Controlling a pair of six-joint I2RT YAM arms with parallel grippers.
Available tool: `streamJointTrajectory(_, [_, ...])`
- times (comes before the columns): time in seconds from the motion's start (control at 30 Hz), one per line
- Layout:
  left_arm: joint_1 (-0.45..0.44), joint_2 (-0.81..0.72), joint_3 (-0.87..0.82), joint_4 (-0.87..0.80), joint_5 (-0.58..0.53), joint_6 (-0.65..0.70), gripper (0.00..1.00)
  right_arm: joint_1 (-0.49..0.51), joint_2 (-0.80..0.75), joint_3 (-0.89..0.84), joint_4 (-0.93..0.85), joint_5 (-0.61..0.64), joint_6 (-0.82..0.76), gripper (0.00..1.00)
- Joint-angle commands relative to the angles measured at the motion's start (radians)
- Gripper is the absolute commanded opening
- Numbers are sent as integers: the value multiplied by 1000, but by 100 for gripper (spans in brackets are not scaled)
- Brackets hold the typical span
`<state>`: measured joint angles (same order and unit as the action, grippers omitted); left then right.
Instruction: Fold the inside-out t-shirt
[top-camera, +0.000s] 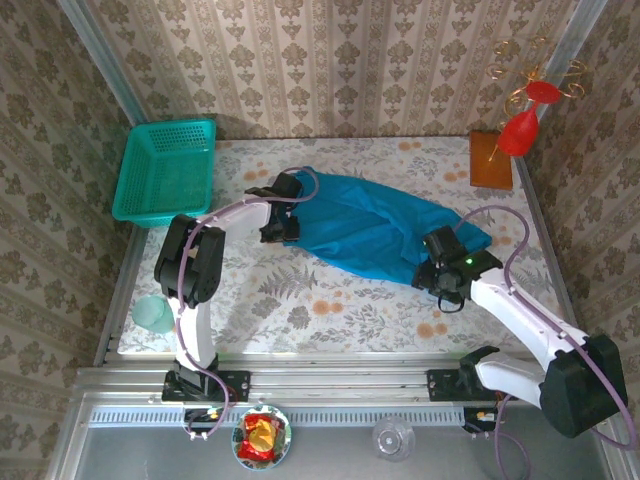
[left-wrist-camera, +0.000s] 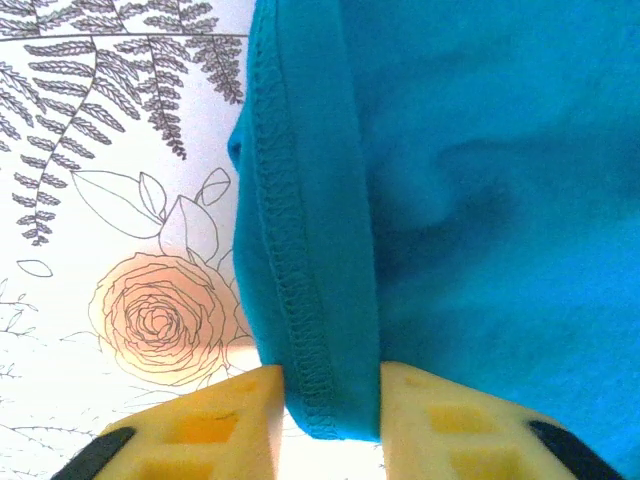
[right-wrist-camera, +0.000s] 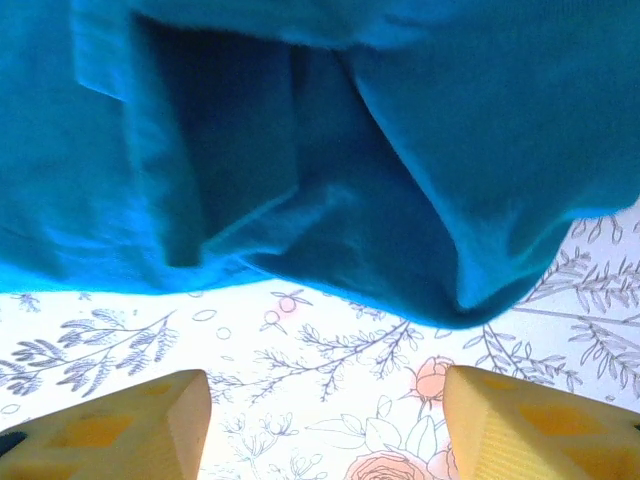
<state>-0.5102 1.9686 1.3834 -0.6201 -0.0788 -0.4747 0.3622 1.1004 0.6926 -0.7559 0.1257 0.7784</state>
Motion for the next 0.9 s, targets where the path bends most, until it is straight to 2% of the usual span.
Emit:
streamJointTrajectory(0.0, [-4, -13, -16, -44, -26, 10, 26, 8, -36, -52, 30, 7, 84, 67])
streamJointTrajectory(0.3, [-2, -32, -33, -33, -12, 22, 0, -14, -62, -141, 128, 79, 225, 71])
streamJointTrajectory(0.57, [12, -97, -64, -12, -5, 37, 0, -94, -32, -206, 295, 80, 239, 62])
streamJointTrajectory(0.63, [20, -125, -77, -3, 2, 42, 0, -136, -14, -217, 340, 49, 227, 53])
streamJointTrajectory(0.83, [47, -246, -129, 14, 12, 61, 0, -251, -51, -195, 352, -20, 170, 3])
streamJointTrajectory(0.87, [80, -270, -135, 15, 18, 69, 0, -265, -77, -181, 333, -15, 157, 0])
